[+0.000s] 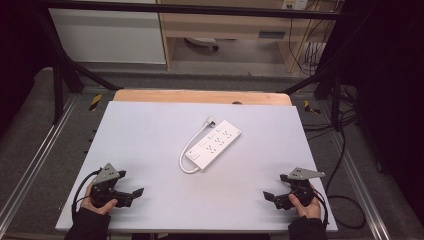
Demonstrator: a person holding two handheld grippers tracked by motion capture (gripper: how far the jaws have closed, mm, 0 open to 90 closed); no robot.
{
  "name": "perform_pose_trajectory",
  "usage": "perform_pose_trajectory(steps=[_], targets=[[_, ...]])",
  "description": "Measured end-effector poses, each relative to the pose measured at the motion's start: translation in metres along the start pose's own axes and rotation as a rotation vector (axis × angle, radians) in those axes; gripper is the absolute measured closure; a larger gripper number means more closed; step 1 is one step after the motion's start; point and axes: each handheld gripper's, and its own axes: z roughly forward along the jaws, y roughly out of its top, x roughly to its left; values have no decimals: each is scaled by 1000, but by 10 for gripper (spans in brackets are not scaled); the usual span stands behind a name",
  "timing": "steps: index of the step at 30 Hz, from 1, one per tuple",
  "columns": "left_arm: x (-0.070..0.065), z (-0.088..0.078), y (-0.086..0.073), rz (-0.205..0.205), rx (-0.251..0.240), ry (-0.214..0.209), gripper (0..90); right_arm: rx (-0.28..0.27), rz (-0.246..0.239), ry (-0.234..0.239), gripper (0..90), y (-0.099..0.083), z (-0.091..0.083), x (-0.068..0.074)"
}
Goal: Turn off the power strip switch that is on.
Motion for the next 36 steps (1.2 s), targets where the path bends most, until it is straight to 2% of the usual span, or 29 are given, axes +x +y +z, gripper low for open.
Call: perform_pose_trajectory(steps=[23, 36], targets=[[-3, 2, 3, 6, 7, -4, 29, 2, -11, -8, 7, 0, 1, 0], [-7, 4, 11, 12, 14, 5, 29, 6, -12, -11, 7, 0, 1, 0]])
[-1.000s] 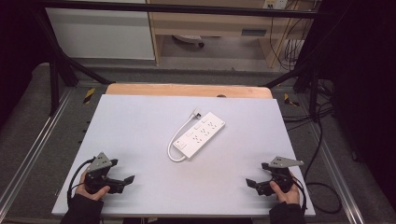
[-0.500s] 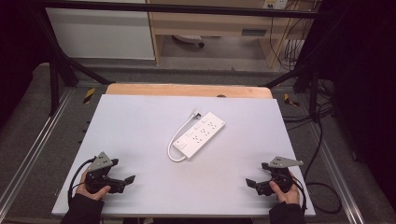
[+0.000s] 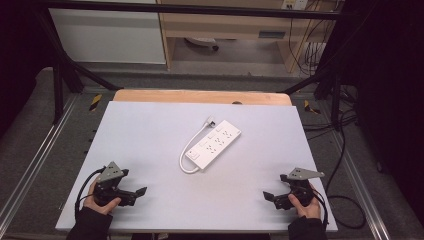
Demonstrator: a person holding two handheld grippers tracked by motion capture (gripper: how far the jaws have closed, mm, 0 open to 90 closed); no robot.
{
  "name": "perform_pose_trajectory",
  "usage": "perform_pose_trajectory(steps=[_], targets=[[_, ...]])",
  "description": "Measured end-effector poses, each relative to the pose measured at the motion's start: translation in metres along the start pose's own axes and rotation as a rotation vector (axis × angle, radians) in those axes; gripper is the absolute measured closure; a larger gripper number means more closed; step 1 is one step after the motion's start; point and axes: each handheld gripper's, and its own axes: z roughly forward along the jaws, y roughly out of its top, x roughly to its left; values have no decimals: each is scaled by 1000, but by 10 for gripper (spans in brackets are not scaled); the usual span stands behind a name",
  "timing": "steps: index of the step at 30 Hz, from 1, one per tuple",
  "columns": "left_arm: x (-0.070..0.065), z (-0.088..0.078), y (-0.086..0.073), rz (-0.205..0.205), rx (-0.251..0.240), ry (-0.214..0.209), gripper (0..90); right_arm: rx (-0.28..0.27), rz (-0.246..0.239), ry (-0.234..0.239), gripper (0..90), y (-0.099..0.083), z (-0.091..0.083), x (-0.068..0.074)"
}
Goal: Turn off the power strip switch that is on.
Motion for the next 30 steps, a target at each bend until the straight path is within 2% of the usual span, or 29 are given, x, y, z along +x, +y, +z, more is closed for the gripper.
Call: perform_pose_trajectory(steps=[16, 30], targets=[[-11, 3, 13, 15, 8, -4, 30, 3, -2, -5, 7, 0, 0, 0], [-14, 3, 25, 21, -7, -2, 31, 5, -3, -10, 7, 0, 0, 0]])
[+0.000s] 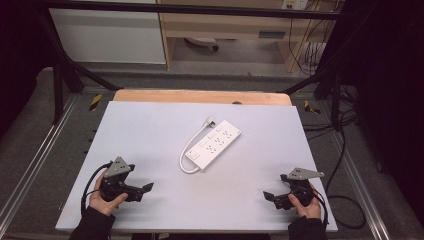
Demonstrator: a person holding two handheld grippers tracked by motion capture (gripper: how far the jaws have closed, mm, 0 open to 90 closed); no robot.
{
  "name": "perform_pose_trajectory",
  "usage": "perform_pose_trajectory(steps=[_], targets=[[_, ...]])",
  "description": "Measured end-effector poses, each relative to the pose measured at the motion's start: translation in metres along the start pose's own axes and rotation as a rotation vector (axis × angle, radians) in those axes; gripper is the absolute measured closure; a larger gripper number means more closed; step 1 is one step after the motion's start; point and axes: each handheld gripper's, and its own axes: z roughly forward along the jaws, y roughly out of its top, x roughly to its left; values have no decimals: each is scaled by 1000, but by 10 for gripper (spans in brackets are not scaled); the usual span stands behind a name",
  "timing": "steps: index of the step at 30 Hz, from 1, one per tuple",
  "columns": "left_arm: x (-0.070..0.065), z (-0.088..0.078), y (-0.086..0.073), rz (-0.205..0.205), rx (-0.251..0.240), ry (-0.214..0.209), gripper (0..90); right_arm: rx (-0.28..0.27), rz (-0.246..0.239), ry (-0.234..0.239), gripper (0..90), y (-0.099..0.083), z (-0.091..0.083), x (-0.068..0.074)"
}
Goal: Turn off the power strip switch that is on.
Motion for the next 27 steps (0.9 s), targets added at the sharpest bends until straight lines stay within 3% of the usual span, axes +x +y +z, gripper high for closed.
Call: perform_pose_trajectory(steps=[27], targets=[[-9, 3, 25, 33, -15, -5, 31, 7, -1, -4, 7, 0, 0, 1]])
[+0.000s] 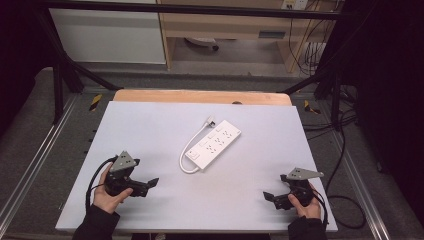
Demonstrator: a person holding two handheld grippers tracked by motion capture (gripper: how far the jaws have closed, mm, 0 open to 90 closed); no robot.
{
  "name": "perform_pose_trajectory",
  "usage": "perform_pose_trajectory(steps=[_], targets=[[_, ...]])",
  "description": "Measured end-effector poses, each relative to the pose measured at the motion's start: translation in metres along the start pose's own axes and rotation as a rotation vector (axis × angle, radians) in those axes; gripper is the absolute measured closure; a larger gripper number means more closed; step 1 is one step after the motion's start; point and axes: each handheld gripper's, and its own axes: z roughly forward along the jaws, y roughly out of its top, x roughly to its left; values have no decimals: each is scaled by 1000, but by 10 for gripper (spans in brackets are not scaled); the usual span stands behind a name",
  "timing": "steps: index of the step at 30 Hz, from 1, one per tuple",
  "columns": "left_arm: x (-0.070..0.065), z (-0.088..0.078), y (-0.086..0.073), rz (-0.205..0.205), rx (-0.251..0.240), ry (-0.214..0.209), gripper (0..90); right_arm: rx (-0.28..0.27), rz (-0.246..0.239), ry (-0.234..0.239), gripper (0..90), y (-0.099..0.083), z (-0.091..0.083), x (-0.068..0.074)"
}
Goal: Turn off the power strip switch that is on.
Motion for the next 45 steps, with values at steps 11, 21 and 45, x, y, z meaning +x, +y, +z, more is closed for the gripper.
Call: perform_pose_trajectory(steps=[11, 21, 45], targets=[[-5, 5, 10, 9, -4, -9, 31, -3, -4, -1, 7, 0, 0, 0], [-8, 11, 17, 14, -5, -14, 31, -3, -3, 1, 7, 0, 0, 0], [-10, 20, 38, 22, -18, -13, 31, -2, -2, 1, 7, 0, -1, 0]])
